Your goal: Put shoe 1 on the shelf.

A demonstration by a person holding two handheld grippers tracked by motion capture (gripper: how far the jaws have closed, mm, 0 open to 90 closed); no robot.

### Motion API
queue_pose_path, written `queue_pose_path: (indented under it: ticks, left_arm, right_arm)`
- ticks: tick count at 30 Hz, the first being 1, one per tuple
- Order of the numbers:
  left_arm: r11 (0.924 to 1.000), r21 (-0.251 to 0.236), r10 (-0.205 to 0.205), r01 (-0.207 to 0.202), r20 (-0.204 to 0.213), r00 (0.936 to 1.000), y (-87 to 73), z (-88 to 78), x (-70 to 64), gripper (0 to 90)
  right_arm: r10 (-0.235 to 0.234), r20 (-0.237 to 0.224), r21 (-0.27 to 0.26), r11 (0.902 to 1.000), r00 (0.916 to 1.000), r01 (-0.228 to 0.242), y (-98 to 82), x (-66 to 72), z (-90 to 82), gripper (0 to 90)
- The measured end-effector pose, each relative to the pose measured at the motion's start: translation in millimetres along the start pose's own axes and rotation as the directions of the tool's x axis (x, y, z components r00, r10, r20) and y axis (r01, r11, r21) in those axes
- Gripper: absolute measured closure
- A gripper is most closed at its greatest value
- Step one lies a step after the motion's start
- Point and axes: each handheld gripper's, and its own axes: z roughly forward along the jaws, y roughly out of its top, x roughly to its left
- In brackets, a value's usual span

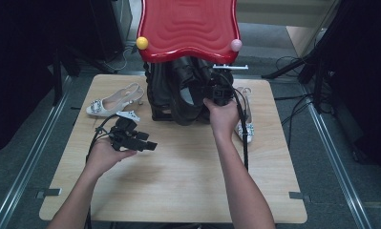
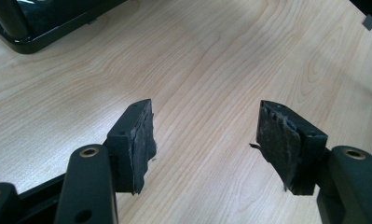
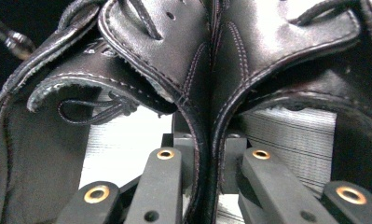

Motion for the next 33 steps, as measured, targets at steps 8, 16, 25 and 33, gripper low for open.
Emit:
queue_pose_path:
  ticks: [8, 16, 25, 33]
  left_arm:
    - [1.0, -0.001, -0.006, 0.006, 0.004, 1.0, -1.4, 1.4, 0.9, 37.0]
    - [0.9999, -0.011, -0.008, 0.008, 0.009, 0.9999, -1.4, -0.6, 2.1, 37.0]
    - [0.9999, -0.011, -0.009, 0.009, 0.012, 0.9999, -1.3, 0.5, 1.3, 37.0]
    - [0.9998, -0.013, -0.017, 0.017, 0.009, 0.9998, -1.6, -0.8, 3.6, 37.0]
  right_arm:
    - [0.04, 0.033, -0.028, 0.9988, 0.9986, -0.04, 0.0, 10.2, 20.9, 82.8]
    - [0.064, 0.083, -0.054, 0.9968, 0.9945, -0.059, 8.1, 18.7, 31.0, 82.5]
    - [0.027, 0.144, -0.046, 0.9987, 0.9892, -0.021, 5.8, 31.6, 41.4, 78.1]
    - [0.007, 0.082, -0.035, 0.9994, 0.9966, -0.004, 4.6, 30.9, 43.3, 66.3]
